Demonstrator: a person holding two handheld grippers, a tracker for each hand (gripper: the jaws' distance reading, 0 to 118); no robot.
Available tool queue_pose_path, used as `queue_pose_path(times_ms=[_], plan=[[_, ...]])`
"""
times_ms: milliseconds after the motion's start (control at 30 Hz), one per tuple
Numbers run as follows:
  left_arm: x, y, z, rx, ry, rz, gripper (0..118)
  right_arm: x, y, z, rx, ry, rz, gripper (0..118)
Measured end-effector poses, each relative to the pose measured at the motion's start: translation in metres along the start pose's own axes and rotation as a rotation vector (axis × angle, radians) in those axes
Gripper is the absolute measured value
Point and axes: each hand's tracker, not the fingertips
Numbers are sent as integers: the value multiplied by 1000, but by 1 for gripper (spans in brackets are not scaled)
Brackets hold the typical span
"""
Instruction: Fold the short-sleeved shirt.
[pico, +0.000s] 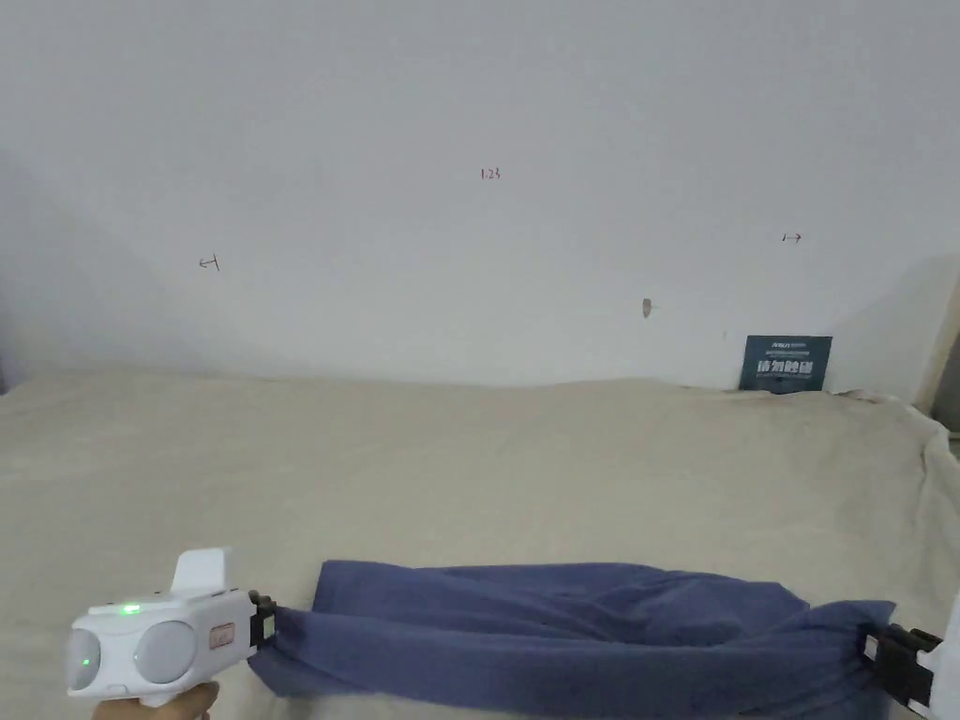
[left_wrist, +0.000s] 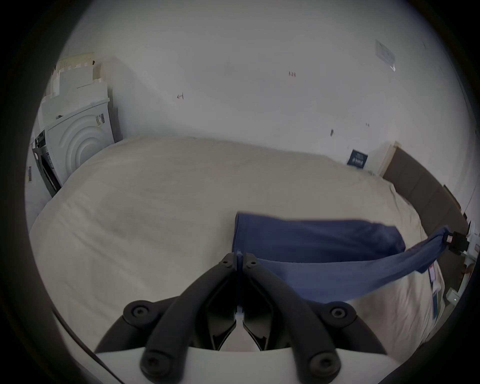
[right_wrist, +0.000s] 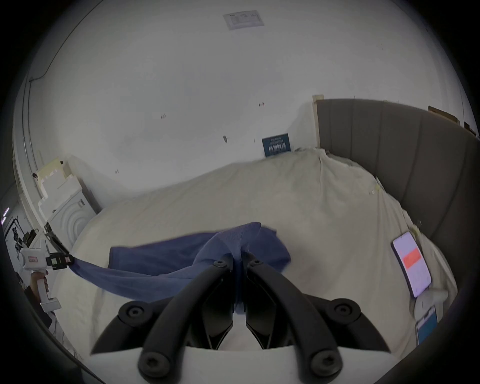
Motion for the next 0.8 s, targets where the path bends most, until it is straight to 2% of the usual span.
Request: queue_pose_path(times_ms=[233,533,800], plan=[[-15,-75,51,-77,10,10,0,-4,-73,69,-51,14,-5,4],[-34,-150,118,-123,34,17,0,-13,-140,142,-85,8,94,4],[-51,-196,158,-129,29,4,0,-8,-180,188,-105,-25,47,4]])
